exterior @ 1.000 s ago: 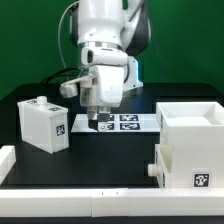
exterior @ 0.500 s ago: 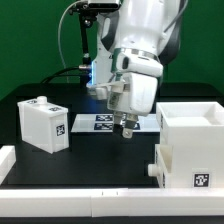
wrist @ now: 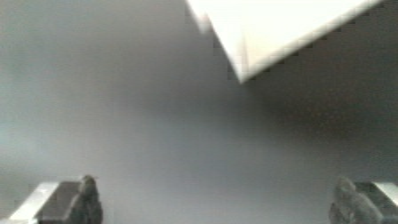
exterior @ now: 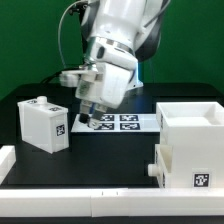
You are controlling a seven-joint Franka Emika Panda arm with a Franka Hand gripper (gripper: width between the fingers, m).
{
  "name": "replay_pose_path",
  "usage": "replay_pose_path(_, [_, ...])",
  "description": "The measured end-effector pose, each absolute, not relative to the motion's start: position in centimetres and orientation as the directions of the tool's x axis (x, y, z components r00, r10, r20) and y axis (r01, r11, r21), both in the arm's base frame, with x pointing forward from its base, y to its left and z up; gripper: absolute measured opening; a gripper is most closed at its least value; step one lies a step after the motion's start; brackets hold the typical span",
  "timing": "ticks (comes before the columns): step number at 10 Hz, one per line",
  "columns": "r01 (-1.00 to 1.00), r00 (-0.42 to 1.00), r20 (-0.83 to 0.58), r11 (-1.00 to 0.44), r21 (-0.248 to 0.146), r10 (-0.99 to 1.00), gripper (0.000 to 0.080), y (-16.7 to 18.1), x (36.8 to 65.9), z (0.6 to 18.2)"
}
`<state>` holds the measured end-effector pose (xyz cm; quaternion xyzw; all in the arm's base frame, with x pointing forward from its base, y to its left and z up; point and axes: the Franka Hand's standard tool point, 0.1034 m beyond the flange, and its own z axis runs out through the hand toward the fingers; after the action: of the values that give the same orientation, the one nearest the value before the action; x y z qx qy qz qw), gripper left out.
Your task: Assemble drawer
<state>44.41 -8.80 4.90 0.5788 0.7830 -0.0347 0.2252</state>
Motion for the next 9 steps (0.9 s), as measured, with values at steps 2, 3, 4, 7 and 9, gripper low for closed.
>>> replay_pose_path(2, [0.928, -0.204, -0.386, 0.303, 0.216, 0.9, 0.0649, -8.3, 44.4, 4.7])
replay_pose_path(3, [0.929, -0.201, -0.386, 0.3, 0.216, 0.9, 0.0649, -8.4, 44.3, 4.7])
replay_pose_path(4, [0.927, -0.205, -0.391, 0.306, 0.218, 0.897, 0.0649, -8.7, 44.4, 4.7])
replay_pose_path(7, [0.921, -0.22, -0.433, 0.333, 0.203, 0.874, 0.0649, -12.7, 45.4, 5.0])
replay_pose_path(9, [0.927, -0.214, -0.44, 0.323, 0.191, 0.872, 0.0649, -13.4, 45.5, 4.6])
